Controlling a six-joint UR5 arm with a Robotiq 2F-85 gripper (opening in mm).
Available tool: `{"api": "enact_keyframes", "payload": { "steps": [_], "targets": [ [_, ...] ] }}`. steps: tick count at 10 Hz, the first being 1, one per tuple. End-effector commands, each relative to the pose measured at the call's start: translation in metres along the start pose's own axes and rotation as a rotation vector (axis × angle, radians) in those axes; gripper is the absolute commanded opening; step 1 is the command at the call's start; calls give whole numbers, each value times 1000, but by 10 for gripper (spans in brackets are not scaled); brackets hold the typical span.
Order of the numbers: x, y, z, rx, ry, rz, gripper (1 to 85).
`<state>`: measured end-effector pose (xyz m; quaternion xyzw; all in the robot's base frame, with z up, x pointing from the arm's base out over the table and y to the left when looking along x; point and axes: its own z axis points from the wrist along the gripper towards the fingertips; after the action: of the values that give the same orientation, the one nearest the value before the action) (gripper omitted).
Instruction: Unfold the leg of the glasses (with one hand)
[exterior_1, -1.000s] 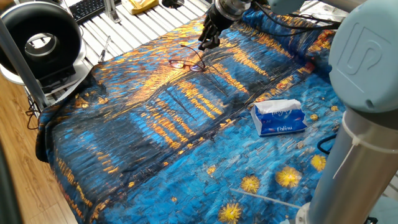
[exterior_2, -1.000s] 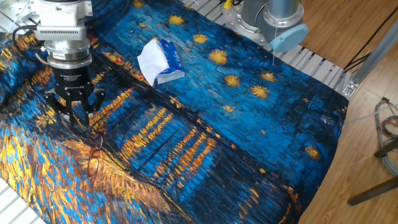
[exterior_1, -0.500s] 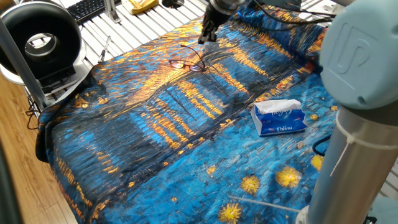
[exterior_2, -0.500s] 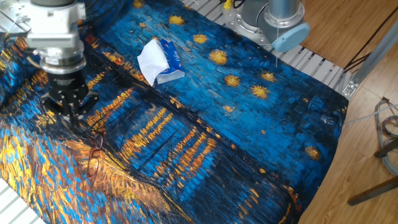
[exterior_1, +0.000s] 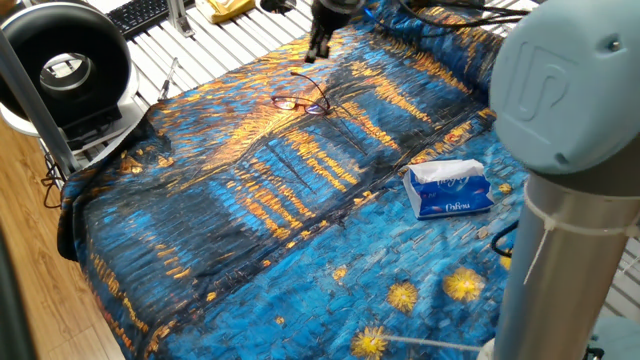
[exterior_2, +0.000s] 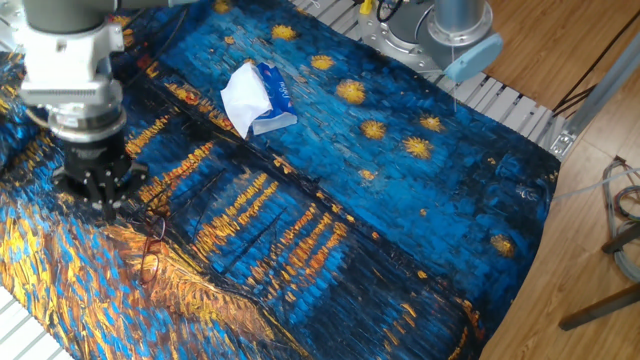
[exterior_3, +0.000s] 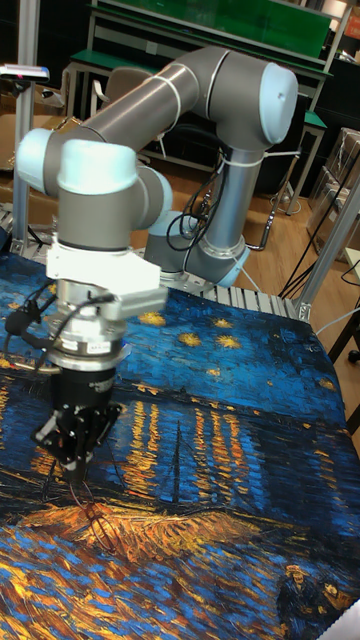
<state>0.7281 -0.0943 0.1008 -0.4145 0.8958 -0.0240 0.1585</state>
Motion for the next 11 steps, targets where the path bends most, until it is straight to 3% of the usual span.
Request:
{"api": "enact_keyframes", "payload": {
  "steps": [1,3,7,11],
  "targets": [
    [-27,-3,-5,14,38,43,10],
    [-40,-1,-7,28,45,83,10],
    [-72,13,0,46,18,184,10],
    [-79,25,15,69,24,245,10]
  ]
}}
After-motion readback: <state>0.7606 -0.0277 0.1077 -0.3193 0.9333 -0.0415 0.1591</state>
